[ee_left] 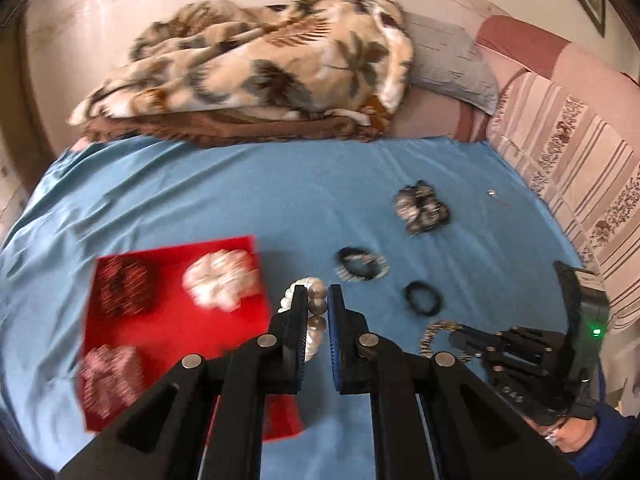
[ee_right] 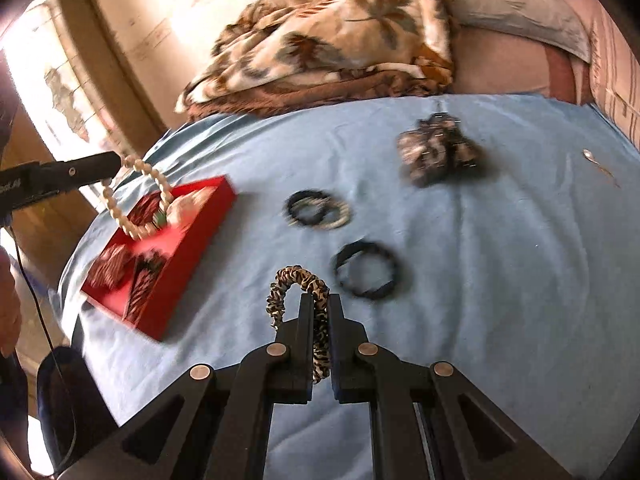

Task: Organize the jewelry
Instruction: 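Carry the pearl bracelet and leopard-print hair tie into the red tray and open both tools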

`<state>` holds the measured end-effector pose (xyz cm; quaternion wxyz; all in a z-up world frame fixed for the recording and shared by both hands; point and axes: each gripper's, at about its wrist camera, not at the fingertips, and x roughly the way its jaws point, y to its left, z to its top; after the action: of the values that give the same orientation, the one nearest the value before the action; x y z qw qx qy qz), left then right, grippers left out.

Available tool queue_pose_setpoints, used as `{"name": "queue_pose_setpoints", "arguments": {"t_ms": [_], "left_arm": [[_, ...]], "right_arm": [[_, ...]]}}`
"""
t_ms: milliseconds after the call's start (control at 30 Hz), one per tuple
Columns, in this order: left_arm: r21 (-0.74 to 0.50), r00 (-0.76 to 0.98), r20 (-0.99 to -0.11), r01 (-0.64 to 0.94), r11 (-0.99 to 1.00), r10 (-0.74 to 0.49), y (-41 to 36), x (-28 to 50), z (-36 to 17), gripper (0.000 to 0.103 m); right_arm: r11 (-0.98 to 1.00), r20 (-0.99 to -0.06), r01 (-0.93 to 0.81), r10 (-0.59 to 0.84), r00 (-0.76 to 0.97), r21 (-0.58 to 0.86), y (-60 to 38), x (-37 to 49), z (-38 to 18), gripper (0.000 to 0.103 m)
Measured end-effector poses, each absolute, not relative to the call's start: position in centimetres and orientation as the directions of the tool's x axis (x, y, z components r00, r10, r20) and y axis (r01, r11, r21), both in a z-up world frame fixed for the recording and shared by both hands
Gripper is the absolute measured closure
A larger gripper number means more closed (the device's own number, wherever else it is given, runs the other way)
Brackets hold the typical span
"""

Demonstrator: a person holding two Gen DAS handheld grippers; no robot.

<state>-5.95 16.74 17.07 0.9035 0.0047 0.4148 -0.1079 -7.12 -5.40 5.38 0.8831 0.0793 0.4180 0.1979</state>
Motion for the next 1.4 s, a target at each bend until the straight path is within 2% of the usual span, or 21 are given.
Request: {"name": "queue_pose_setpoints", "arguments": {"t_ms": [333,633,900,1400], "left_arm": [[-0.147,0.614,-0.776,0.051,0.988,-0.147,25.6,-8.8,14.1,0.094],[-0.292,0.581,-0.786,-0.051,0.955,-0.210,29.6,-9.2,8.6,0.094],[-0.297,0.586,-0.796,-0.160,0.941,-0.152,33.3,-10.4,5.9,0.094],[-0.381,0.656,-0.732,-0.169,0.909,-0.185,36.1,-12.1,5.5,0.094]], "right_arm": [[0.871,-0.711,-0.380,0.479,0.515,0.311,0.9,-8.8,6.8,0.096],[0.838,-0.720,-0.445,0.517,0.463,0.315,6.5,-7.3,8.0,0.096],[0.794,-0.721,-0.499,0.566,0.399,0.347,12.7,-5.4,8.7,0.096],[0.813,-0.807,-0.549,0.449,0.383,0.192,22.7,-1.1,5.4,0.096]]}}
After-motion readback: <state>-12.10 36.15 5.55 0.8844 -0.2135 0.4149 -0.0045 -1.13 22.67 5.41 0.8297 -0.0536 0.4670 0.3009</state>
